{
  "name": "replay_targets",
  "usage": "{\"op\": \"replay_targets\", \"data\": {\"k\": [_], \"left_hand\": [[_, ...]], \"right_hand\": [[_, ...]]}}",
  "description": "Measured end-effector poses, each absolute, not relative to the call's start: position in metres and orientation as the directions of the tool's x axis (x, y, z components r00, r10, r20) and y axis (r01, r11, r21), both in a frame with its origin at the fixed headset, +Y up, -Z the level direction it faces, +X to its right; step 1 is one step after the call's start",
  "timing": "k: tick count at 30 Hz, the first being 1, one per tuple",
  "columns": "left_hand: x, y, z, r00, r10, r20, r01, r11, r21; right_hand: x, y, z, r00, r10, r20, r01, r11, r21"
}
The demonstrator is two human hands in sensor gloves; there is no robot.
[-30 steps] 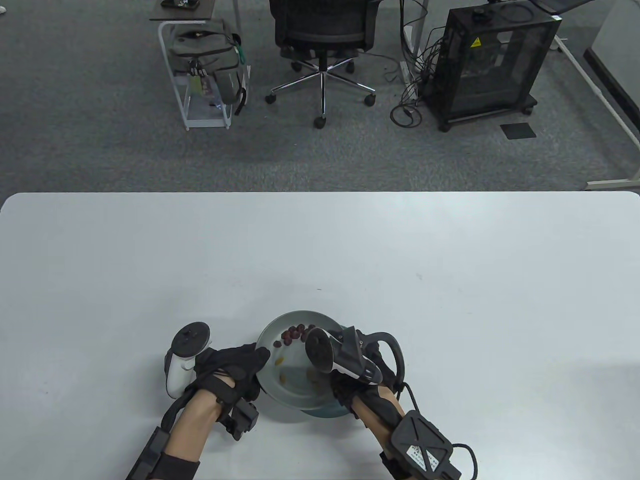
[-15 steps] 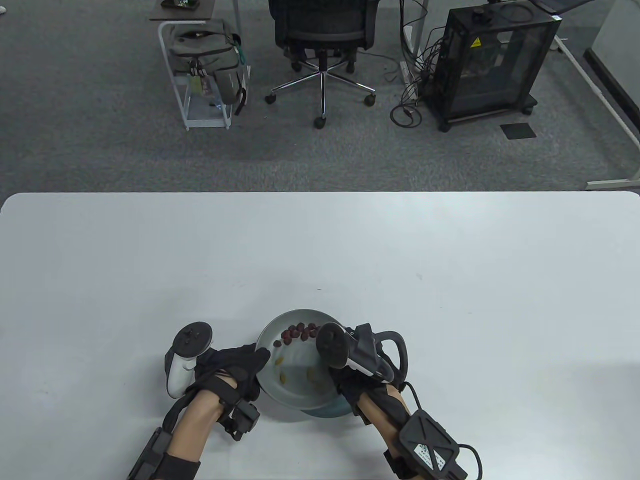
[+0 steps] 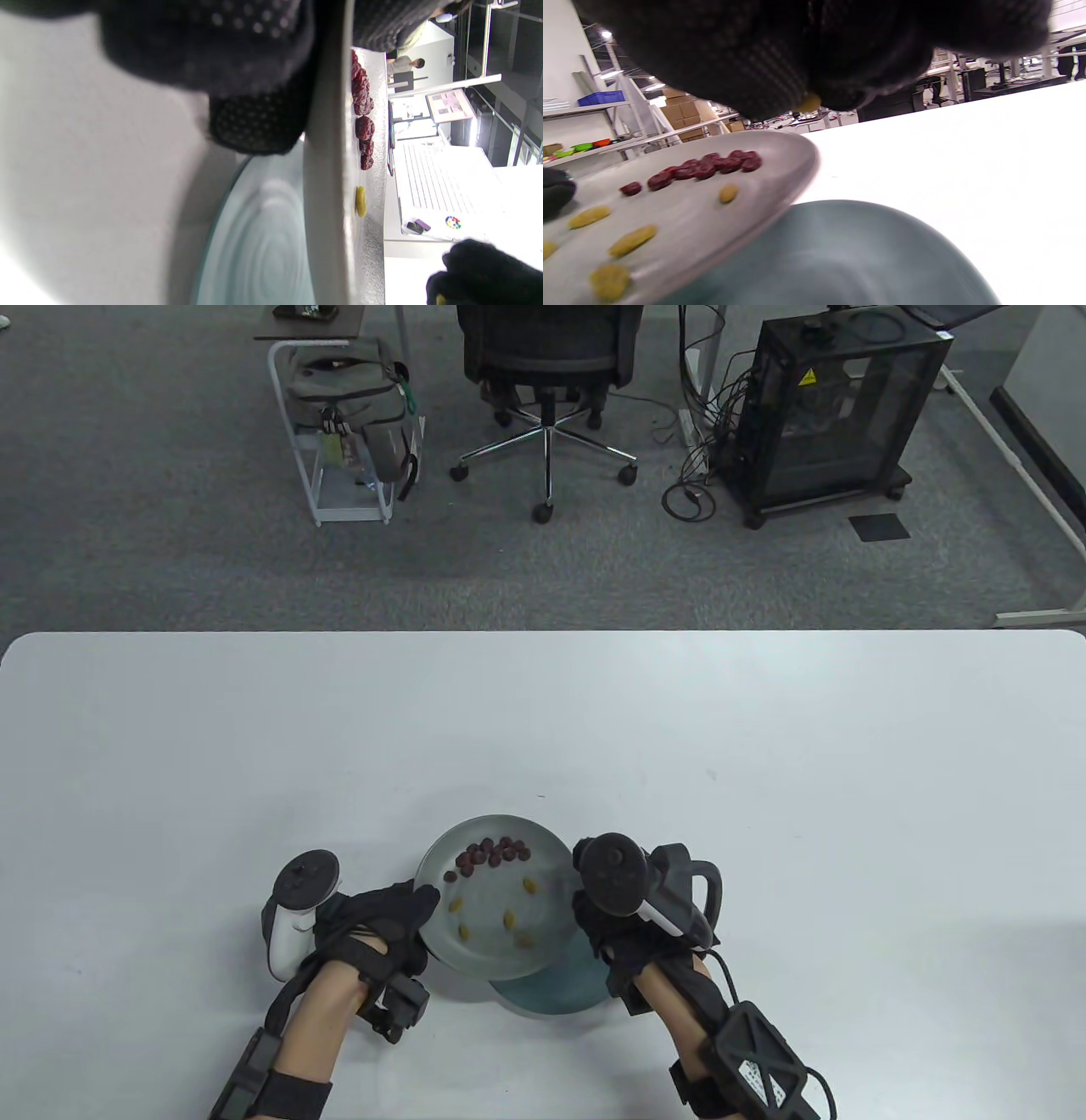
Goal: Pick raisins with hand pinch into plate
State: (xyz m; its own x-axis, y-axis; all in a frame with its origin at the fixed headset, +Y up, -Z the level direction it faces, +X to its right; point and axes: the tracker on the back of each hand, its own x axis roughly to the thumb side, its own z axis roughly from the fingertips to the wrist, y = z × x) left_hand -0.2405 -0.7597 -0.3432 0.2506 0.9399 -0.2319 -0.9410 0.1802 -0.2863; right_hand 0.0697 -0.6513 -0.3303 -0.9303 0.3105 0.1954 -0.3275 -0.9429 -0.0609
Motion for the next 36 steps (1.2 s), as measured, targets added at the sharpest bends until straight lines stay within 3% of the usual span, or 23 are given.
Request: {"op": "replay_targets", "data": {"k": [13,20,36], "left_hand": [[-0.263,-0.756,-0.345,0.142,0.959,-0.244,-0.979,0.099,-0.180],[-0.270,-0.753,-0.345,0.131,0.963,-0.236,-0.983,0.095,-0.157],[-0.273,-0.751,-0.345,0.160,0.960,-0.232,-0.982,0.131,-0.133]], "right_hand": [[0.082,-0.692,-0.353,-0.944,0.317,0.090,-0.318,-0.948,0.013],[0.068,-0.710,-0.359,-0.973,0.212,0.088,-0.208,-0.977,0.052],[0.036,-0.725,-0.360,-0.990,-0.024,0.140,0.025,-1.000,0.006]]}}
